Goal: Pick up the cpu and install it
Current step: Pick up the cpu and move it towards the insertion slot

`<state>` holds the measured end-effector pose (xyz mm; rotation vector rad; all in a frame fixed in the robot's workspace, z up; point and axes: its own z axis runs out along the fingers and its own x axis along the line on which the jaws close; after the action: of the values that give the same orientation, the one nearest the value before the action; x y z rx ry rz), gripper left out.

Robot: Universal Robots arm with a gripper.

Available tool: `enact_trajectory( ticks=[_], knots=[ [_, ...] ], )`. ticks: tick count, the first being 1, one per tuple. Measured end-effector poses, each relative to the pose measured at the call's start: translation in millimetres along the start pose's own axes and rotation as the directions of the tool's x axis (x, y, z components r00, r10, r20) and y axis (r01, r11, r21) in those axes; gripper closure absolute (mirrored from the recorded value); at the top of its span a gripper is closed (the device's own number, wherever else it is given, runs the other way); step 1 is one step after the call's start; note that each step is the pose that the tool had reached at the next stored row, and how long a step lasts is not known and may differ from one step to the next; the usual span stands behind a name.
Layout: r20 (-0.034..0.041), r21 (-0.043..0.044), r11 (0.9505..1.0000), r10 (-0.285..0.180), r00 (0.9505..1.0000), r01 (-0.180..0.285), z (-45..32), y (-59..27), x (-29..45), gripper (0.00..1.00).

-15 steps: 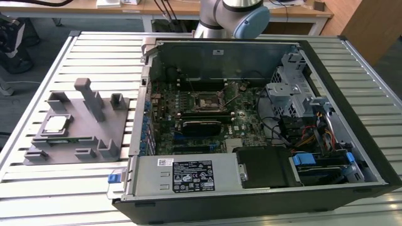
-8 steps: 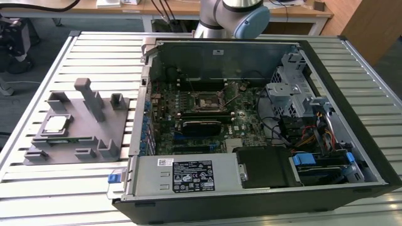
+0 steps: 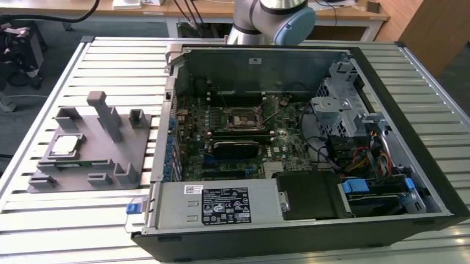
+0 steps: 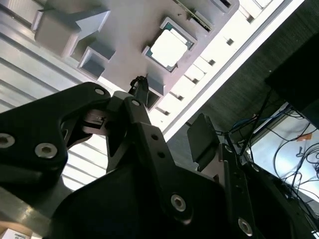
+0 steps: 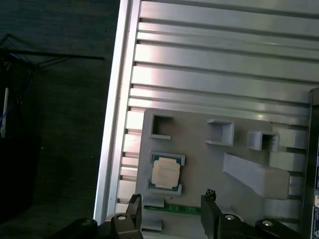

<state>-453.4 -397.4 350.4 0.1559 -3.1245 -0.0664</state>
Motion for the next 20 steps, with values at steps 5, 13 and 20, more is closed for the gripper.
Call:
enact_trajectory(
  ticks=[5, 13, 20],
  knots=[
    [0.0017, -0.0001, 1.0000, 0.005, 1.0000, -0.005, 8.5, -1.5, 0.4, 0.41],
    [0.0019, 0.0010, 1.0000, 0.006, 1.0000, -0.006, 20.4, -3.3, 0.5, 0.41],
    [0.0018, 0.0036, 1.0000, 0.008, 1.0000, -0.008, 27.4, -3.6, 0.6, 0.40]
  ],
)
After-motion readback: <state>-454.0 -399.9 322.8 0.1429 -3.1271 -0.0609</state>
